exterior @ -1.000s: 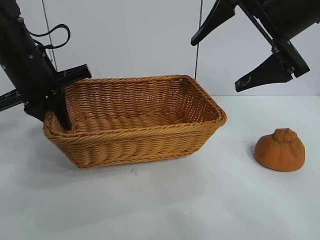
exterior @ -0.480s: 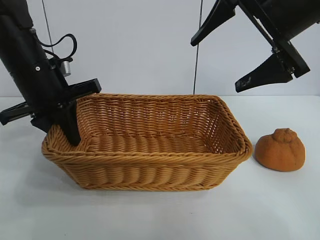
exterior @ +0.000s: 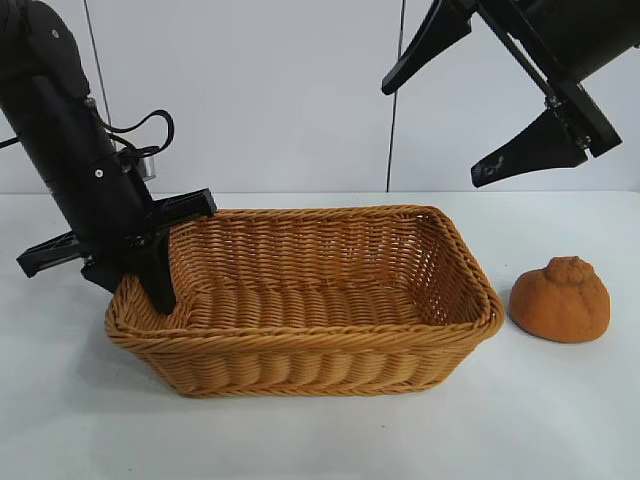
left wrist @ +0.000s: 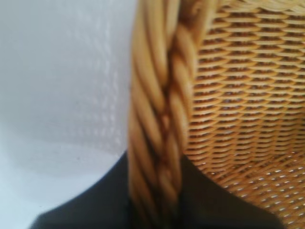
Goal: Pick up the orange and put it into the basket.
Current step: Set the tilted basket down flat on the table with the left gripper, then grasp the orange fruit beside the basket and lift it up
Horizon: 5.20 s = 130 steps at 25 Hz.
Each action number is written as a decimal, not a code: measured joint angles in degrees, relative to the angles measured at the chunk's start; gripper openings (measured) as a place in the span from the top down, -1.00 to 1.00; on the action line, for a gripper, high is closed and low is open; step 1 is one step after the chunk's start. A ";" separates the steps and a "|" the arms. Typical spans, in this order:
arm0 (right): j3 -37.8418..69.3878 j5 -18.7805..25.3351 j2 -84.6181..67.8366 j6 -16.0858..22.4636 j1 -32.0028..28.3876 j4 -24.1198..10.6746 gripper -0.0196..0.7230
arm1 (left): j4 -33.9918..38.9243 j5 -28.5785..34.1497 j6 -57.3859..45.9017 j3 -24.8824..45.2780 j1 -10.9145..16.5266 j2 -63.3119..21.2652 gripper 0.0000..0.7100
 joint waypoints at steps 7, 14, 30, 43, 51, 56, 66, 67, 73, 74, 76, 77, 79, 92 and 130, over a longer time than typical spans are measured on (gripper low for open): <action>0.00 0.02 0.00 0.00 0.00 -0.19 -0.92 | -0.22 3.48 0.72 -1.60 0.00 -1.60 -0.75; 0.00 0.02 0.00 0.00 0.00 -0.81 -0.92 | 2.63 8.51 0.79 -8.44 0.00 -8.29 -0.81; 0.00 0.30 0.00 0.00 0.00 -1.30 -0.92 | 29.60 18.06 -3.56 -17.18 7.12 -11.35 -0.81; 0.00 0.71 0.00 0.00 0.00 -1.46 -0.92 | 26.49 18.05 -3.41 -3.24 7.12 -23.99 -0.81; 0.00 1.55 0.00 0.00 0.00 -1.63 -0.92 | 26.59 18.13 -3.02 17.70 7.12 -46.68 -0.81; 0.00 1.60 0.00 0.00 0.00 -1.68 -0.92 | 26.65 16.11 -2.58 30.74 7.12 -62.91 -0.81; 0.00 1.76 0.00 0.00 0.00 -1.68 -0.92 | 26.60 15.18 -2.36 47.77 7.12 -95.21 -0.81; 0.00 1.96 0.00 0.00 0.00 -1.75 -0.92 | 26.54 14.64 -2.36 48.19 7.12 -98.22 -0.81; -2.74 5.59 0.00 -1.12 0.00 -2.56 -0.92 | 26.16 10.54 -2.36 50.23 7.12 -110.03 -0.81; -3.52 5.98 0.00 -1.12 0.00 -3.10 -0.92 | 26.16 10.41 -2.36 50.25 7.12 -110.68 -0.81; -6.13 6.95 0.00 -1.01 0.00 -6.07 -0.92 | 26.16 10.23 -2.36 50.25 7.12 -110.87 -0.81; -7.73 7.83 0.00 -0.32 0.00 -8.92 -0.92 | 26.16 10.04 -2.36 50.25 7.12 -110.87 -0.81; -10.85 9.55 0.00 2.99 0.00 -16.04 -0.92 | 26.16 9.92 -2.36 50.25 7.12 -110.87 -0.81; -15.67 15.41 0.12 14.42 -4.43 -41.47 -0.92 | 26.16 9.70 -2.36 50.43 7.12 -120.75 -0.81; -15.92 3.67 26.00 12.91 -10.82 -36.44 0.83 | 26.48 9.70 -2.36 50.43 7.12 -120.75 -0.81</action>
